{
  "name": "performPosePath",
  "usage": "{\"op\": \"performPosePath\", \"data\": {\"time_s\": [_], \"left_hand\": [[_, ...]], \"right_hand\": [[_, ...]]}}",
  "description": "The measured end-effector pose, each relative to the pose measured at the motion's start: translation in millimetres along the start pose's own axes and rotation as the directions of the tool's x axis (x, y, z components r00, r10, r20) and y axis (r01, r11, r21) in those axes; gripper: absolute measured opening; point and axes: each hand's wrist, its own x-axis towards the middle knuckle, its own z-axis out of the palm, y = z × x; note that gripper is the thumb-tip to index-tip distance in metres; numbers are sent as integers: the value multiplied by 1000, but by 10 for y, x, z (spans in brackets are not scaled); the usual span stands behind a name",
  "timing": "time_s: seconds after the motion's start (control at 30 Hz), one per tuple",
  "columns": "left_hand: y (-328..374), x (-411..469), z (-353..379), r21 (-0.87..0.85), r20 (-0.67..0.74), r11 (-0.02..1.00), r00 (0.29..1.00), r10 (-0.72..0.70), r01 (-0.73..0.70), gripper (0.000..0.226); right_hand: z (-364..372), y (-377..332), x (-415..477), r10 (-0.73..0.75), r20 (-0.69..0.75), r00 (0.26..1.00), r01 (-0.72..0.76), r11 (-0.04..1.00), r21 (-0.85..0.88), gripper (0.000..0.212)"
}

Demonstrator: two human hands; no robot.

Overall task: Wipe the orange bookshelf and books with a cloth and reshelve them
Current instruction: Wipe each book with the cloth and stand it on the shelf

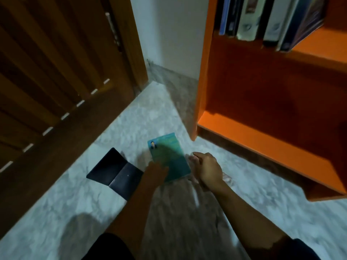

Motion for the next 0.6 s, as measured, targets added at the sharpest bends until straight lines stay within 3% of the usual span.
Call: {"op": "performPosePath", "data": {"time_s": [0.17, 0.37, 0.47, 0.6], "left_hand": [[-291, 405, 388, -102, 80, 988, 991, -111, 119, 58], [-345, 563, 629, -203, -85, 973, 989, -124, 105, 43], [-359, 578, 673, -280, -156, 954, 976, -152, 104, 49], [-383, 570, 709, -364, -175, 925, 967, -186, 112, 60]], "right_hand": [[498, 221, 277, 126, 190, 974, -114, 991, -75, 25], [852, 348, 376, 106, 205, 973, -68, 981, -181, 23], [942, 391, 455, 32, 272, 962, 28, 977, -213, 25], [913, 360, 487, 98, 402, 910, -40, 988, -149, 14]]}}
